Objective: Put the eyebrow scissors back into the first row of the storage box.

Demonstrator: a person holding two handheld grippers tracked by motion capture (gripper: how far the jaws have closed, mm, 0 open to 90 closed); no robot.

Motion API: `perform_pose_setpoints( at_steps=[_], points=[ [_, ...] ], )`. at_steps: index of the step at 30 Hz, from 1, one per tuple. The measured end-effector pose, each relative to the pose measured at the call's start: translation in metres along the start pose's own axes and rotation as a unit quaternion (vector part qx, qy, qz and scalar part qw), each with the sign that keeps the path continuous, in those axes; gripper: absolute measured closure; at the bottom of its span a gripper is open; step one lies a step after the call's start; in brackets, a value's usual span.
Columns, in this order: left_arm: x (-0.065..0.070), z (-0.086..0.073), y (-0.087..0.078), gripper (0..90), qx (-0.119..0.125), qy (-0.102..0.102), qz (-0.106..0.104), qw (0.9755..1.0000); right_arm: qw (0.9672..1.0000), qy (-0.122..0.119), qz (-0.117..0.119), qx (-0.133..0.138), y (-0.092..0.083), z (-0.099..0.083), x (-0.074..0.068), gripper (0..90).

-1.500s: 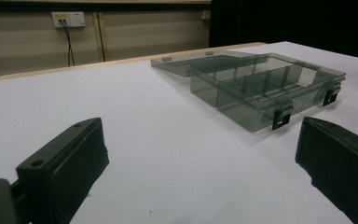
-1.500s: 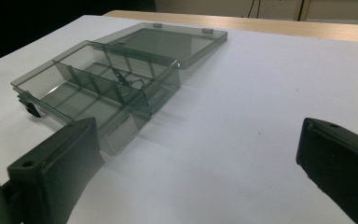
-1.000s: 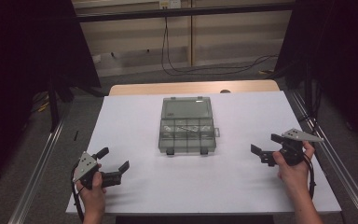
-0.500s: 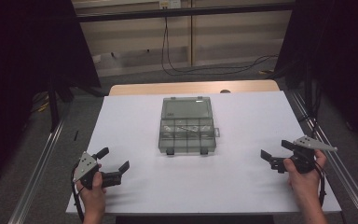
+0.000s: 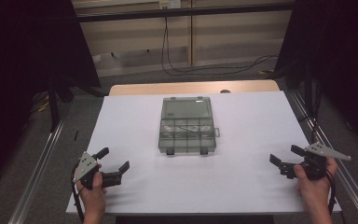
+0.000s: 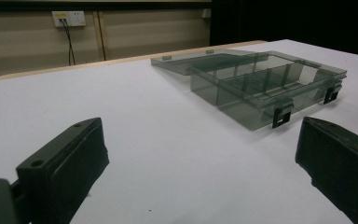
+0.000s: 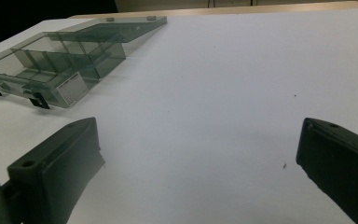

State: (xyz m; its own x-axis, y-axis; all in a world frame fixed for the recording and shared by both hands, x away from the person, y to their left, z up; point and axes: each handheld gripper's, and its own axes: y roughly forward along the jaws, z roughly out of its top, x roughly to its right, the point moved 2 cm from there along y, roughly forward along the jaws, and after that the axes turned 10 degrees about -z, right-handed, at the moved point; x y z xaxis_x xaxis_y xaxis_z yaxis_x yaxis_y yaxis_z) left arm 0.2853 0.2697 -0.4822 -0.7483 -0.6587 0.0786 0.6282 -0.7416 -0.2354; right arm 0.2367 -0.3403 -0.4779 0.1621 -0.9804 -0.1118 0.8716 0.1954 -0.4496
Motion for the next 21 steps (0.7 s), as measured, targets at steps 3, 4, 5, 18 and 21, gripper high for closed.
perform_pose_setpoints(
  at_steps=[3, 4, 5, 18, 21],
  points=[
    [0.000, 0.000, 0.000, 1.7, 0.001, -0.002, 0.003, 1.0000, 1.0000, 0.007, -0.002, 0.001, -0.003, -0.004, 0.002, 0.0],
    [0.000, 0.000, 0.000, 1.6, 0.001, -0.002, 0.002, 1.0000, 1.0000, 0.007, -0.006, 0.002, -0.005, -0.006, 0.003, 0.0],
    [0.000, 0.000, 0.000, 1.7, 0.001, -0.002, 0.002, 1.0000, 0.9999, 0.008, -0.007, 0.005, -0.006, -0.007, 0.004, 0.0],
    [0.000, 0.000, 0.000, 1.7, 0.000, 0.000, -0.002, 1.0000, 0.9992, 0.031, -0.011, 0.023, -0.016, -0.014, 0.013, 0.0],
    [0.000, 0.000, 0.000, 1.7, 0.000, 0.000, 0.000, 1.0000, 0.9992, 0.032, -0.009, 0.022, -0.015, -0.015, 0.014, 0.0]
  ],
)
